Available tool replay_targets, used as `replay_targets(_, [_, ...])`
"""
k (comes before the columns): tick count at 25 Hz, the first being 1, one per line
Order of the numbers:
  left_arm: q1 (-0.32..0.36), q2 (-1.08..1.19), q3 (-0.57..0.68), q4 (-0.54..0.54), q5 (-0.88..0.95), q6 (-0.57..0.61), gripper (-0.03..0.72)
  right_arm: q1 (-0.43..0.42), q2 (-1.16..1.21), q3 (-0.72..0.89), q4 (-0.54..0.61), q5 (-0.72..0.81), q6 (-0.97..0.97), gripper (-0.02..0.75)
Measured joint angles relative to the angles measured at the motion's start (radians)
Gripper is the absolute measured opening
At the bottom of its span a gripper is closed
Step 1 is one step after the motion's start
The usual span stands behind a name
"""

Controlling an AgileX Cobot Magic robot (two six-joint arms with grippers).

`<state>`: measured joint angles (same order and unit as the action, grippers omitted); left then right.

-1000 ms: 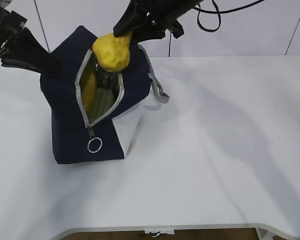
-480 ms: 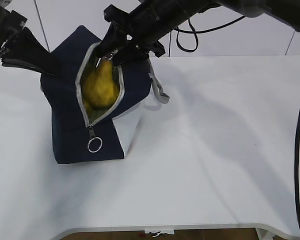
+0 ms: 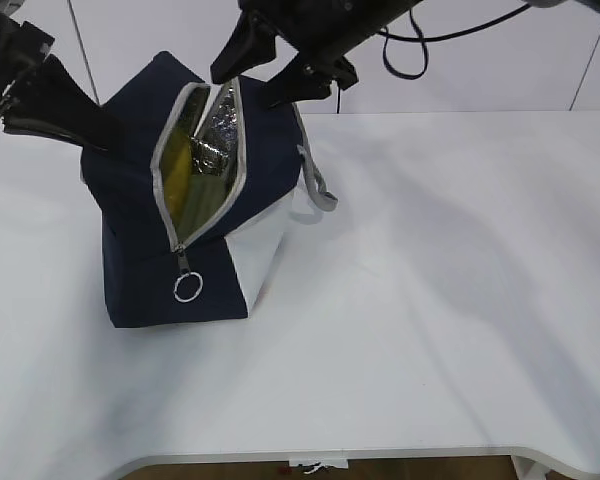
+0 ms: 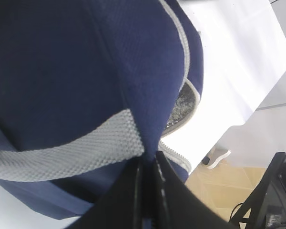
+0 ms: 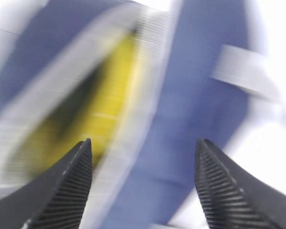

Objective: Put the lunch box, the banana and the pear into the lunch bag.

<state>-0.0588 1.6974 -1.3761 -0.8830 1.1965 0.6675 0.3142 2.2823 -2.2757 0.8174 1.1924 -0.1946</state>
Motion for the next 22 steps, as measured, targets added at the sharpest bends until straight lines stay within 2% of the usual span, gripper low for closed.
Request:
replay_targets(2, [0.000,0.000,0.000,0.000,0.000,0.000,-0.006,-0.011,-0.018,0.000,-0.030,0.016,0.000,0.508])
replay_targets(10, [0.000,0.000,0.000,0.002,0.000,0.000,-0.006,-0.016,-0.027,0.000,-0.303,0.045,0.051,0.507])
replay_targets(13, [0.000,0.000,0.000,0.002,0.000,0.000,-0.006,-0.018,-0.025,0.000,-0.321,0.047,0.059,0.507])
replay_targets(22, [0.000,0.000,0.000,0.004,0.000,0.000,-0.006,-0.018,0.026,-0.001,-0.274,0.048,0.061,0.505])
